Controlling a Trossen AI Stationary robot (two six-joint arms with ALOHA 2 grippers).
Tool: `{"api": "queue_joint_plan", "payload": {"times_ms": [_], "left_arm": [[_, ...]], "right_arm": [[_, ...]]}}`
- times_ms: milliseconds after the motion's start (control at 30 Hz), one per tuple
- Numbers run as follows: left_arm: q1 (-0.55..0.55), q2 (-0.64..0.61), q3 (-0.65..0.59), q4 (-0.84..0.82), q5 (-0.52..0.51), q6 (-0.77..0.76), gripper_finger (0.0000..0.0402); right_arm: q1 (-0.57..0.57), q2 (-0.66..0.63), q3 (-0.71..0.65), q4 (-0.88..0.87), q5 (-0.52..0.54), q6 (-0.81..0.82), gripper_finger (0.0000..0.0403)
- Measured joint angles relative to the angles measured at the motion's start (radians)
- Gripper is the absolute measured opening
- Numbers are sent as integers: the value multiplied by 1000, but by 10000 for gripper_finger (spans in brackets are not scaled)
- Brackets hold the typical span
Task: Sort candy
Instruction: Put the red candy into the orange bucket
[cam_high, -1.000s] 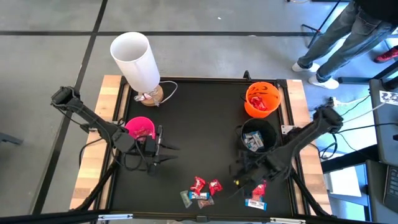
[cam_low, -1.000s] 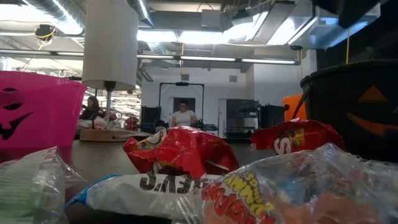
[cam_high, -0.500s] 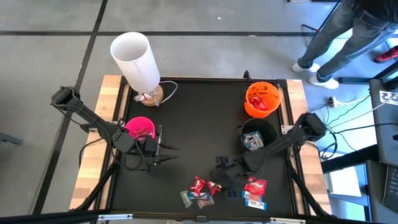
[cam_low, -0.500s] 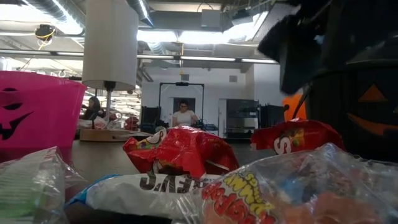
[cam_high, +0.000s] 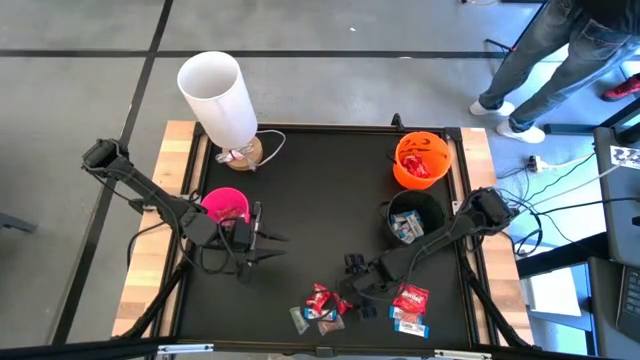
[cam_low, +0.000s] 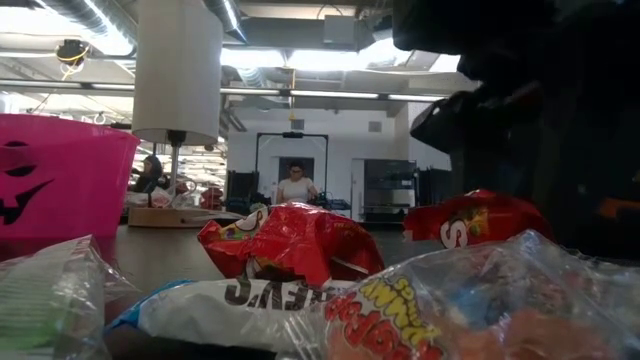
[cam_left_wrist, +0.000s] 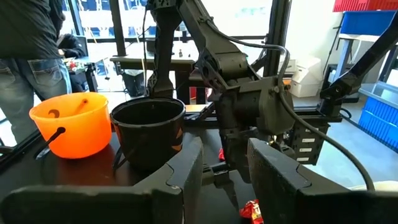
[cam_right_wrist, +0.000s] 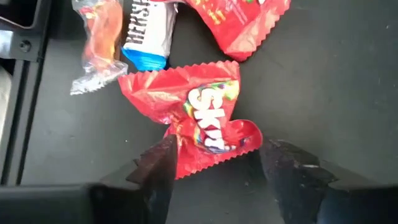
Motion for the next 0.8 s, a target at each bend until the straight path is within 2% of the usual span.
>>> {"api": "queue_joint_plan", "payload": {"times_ms": [467, 800], "left_arm": [[0, 0, 0, -16, 0, 0, 118], [0, 0, 0, -19, 0, 0, 118]], "right_arm": [[-2, -2, 0, -36, 0, -4, 12], [-2, -3, 27, -107, 7, -10, 3]]}}
